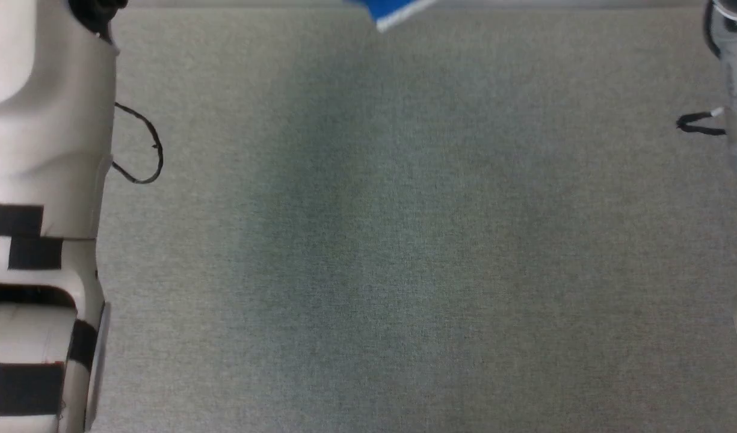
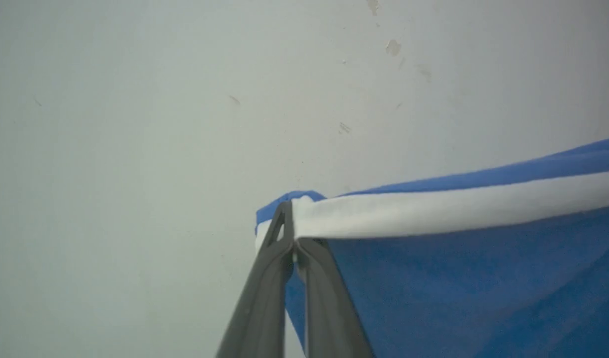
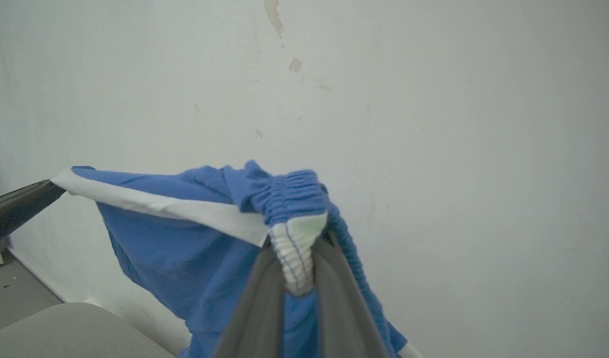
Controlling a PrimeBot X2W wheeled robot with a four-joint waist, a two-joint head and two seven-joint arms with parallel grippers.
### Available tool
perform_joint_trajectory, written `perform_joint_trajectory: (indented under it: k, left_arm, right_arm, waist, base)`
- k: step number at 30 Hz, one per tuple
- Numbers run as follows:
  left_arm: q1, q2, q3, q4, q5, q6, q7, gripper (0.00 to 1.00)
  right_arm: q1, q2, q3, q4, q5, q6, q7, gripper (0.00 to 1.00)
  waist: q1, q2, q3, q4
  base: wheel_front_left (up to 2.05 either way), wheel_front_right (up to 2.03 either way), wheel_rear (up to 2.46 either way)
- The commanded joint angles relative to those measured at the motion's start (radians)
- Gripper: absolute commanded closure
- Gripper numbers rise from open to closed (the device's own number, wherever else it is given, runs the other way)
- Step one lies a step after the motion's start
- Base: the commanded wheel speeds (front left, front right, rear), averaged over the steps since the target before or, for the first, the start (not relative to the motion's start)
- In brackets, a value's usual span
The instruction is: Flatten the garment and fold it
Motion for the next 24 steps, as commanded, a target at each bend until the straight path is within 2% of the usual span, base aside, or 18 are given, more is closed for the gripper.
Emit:
perform_joint_trajectory:
  k: [1, 7, 13, 18, 24]
  left_arm:
    - [-0.019, -0.008, 0.001, 0.053, 0.004, -0.007, -0.022, 1.00]
    - [0.005, -0.059, -0.021, 0.262, -0.008, -0.035, -0.086, 1.00]
    - [0.127, -0.116, -0.025, 0.420, -0.038, -0.070, -0.131, 1.00]
    - [0.276, -0.138, -0.023, 0.450, -0.054, -0.095, -0.146, 1.00]
    - [0.533, -0.111, 0.008, 0.296, -0.048, -0.095, -0.147, 1.00]
  right_arm:
    - [-0.020, 0.009, 0.016, 0.052, 0.003, -0.001, -0.039, 1.00]
    - [-0.007, 0.042, 0.109, 0.258, 0.052, -0.001, -0.158, 1.00]
    - [0.107, 0.048, 0.205, 0.406, 0.119, -0.001, -0.245, 1.00]
    - [0.261, 0.016, 0.286, 0.407, 0.183, -0.001, -0.308, 1.00]
    - [0.491, -0.044, 0.366, 0.283, 0.226, -0.001, -0.345, 1.00]
  waist:
    - [-0.0004, -0.0001, 0.087, -0.016]
    - [-0.0004, -0.0001, 0.111, -0.006]
    - [-0.0004, -0.0001, 0.088, 0.015]
    - [-0.0004, -0.0001, 0.015, 0.025]
    - [-0.0004, -0.0001, -0.128, 0.009]
  base:
    - [0.00, 0.00, 0.00]
    - [0.00, 0.00, 0.00]
    - [0.00, 0.00, 0.00]
    - [0.00, 0.00, 0.00]
    - [0.00, 0.00, 0.00]
